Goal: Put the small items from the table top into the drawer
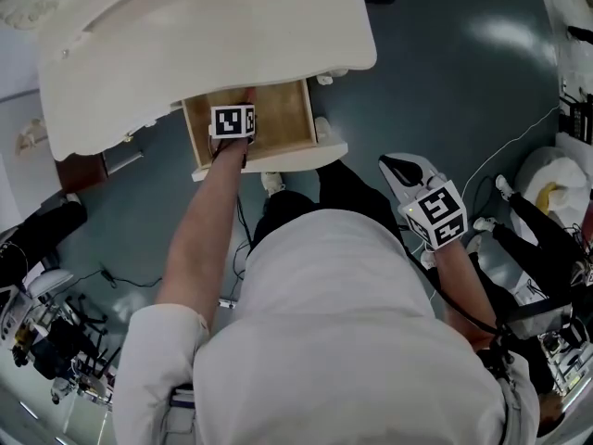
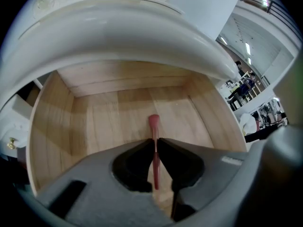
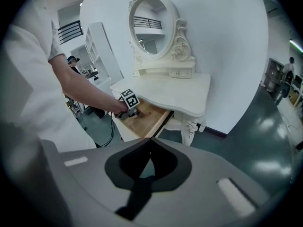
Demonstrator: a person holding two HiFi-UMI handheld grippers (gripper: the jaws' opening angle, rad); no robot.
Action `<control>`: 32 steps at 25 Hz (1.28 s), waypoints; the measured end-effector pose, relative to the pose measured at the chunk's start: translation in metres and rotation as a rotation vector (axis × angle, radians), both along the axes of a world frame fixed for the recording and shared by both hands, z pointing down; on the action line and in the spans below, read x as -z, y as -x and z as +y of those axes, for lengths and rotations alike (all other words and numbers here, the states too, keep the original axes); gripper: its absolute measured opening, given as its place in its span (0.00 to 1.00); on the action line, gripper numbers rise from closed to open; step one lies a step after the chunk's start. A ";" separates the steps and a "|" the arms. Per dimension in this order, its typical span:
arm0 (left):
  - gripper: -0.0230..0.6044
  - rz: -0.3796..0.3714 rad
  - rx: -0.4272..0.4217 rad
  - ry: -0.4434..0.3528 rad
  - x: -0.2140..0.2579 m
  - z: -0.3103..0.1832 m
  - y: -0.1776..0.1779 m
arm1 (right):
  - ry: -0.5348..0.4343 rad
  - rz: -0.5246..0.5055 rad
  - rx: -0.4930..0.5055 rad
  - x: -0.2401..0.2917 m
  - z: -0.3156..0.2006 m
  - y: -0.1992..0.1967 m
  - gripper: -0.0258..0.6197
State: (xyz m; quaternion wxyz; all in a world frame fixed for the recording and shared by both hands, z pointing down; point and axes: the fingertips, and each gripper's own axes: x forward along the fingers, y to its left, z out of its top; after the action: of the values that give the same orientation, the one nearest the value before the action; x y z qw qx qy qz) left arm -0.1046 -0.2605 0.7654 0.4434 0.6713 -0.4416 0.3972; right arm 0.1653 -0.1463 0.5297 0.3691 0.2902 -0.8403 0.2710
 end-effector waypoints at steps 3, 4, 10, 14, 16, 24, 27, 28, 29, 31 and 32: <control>0.11 -0.007 0.000 0.000 -0.003 -0.002 0.000 | 0.007 -0.002 0.003 -0.002 -0.004 -0.001 0.04; 0.11 -0.010 -0.002 0.000 -0.003 -0.002 0.000 | 0.009 -0.004 0.003 -0.003 -0.004 -0.001 0.04; 0.11 -0.030 -0.010 0.013 -0.008 0.002 0.001 | 0.016 -0.013 0.007 -0.006 -0.005 0.000 0.04; 0.12 -0.033 -0.017 0.010 -0.007 0.001 0.000 | 0.021 -0.015 0.007 -0.007 -0.005 0.000 0.04; 0.13 -0.036 -0.020 0.012 -0.006 0.002 0.000 | 0.023 -0.017 0.007 -0.007 -0.004 0.001 0.04; 0.19 -0.042 -0.030 0.014 -0.005 0.005 0.002 | 0.018 -0.025 0.007 -0.008 -0.003 0.004 0.04; 0.19 -0.041 -0.028 0.001 0.001 0.006 0.004 | 0.012 -0.029 0.010 -0.007 -0.001 0.006 0.04; 0.19 -0.040 -0.027 -0.004 0.005 0.006 0.005 | 0.008 -0.031 0.012 -0.006 -0.001 0.007 0.04; 0.19 -0.039 -0.027 -0.010 0.009 0.006 0.006 | 0.004 -0.033 0.014 -0.004 -0.001 0.009 0.04; 0.19 -0.036 -0.029 -0.023 0.017 0.007 0.008 | -0.004 -0.038 0.021 -0.002 -0.001 0.014 0.04; 0.19 -0.032 -0.029 -0.032 0.022 0.007 0.009 | -0.007 -0.040 0.025 -0.001 0.000 0.017 0.04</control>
State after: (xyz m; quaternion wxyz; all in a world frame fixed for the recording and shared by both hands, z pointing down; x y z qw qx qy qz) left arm -0.1134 -0.2531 0.7438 0.4197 0.6780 -0.4451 0.4074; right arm 0.1484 -0.1468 0.5303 0.3546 0.2756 -0.8520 0.2692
